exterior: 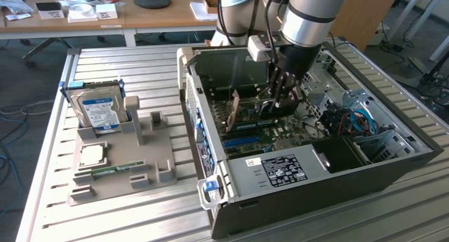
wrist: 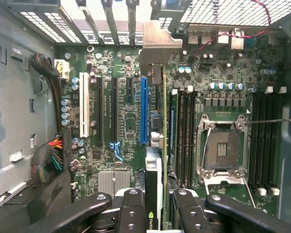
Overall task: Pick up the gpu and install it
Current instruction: 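Insert the gpu into the slot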
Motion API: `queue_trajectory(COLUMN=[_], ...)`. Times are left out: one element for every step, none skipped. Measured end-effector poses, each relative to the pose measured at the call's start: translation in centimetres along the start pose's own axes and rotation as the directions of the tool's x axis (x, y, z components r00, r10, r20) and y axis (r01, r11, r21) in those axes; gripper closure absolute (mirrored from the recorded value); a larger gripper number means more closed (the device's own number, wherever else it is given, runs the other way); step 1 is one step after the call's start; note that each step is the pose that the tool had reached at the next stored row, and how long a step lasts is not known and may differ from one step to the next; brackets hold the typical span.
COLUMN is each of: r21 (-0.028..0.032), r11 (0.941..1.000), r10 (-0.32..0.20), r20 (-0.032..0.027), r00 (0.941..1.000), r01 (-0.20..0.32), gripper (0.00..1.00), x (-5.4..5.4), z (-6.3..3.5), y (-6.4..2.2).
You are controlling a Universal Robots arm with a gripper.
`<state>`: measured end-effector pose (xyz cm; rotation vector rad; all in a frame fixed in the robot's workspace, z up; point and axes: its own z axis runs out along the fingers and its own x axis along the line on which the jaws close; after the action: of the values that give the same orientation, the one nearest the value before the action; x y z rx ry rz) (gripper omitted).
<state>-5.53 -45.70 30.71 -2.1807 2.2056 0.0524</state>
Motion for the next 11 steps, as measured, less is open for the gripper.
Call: queue_trajectory(r21=[0.0,0.0001,0.0,-0.0001,-0.0001,-0.0001,-0.0001,0.0001,0.0002,0.0001,0.0], r11=[1.0,1.0,1.0,1.0,1.0,1.0,1.0,1.0,1.0,1.0,1.0], r10=[0.0,0.0,0.0,0.0,0.0,0.0,0.0,0.0,0.0,0.0,0.0], r20=[0.0001,0.0002,0.0,-0.0001,-0.0003,-0.0003,-0.0002,0.0002,0.0003,0.0001,-0.0001], r00=[1.0,1.0,1.0,1.0,1.0,1.0,1.0,1.0,1.0,1.0,1.0], r01=[0.0,0.0,0.0,0.0,0.0,0.0,0.0,0.0,0.0,0.0,0.0], gripper=[0.73,0.73,0.73,0.73,0.73,0.73,0.73,0.73,0.73,0.73,0.73], x=[0.0,0.01,0.01,0.02,0.02,0.02,0.02,0.01,0.02,0.03,0.03], z=[0.04,0.09,0.13,0.16,0.16,0.16,0.16,0.22,0.29,0.37,0.42], y=[0.03,0.08,0.13,0.16,0.16,0.16,0.16,0.19,0.24,0.31,0.35])
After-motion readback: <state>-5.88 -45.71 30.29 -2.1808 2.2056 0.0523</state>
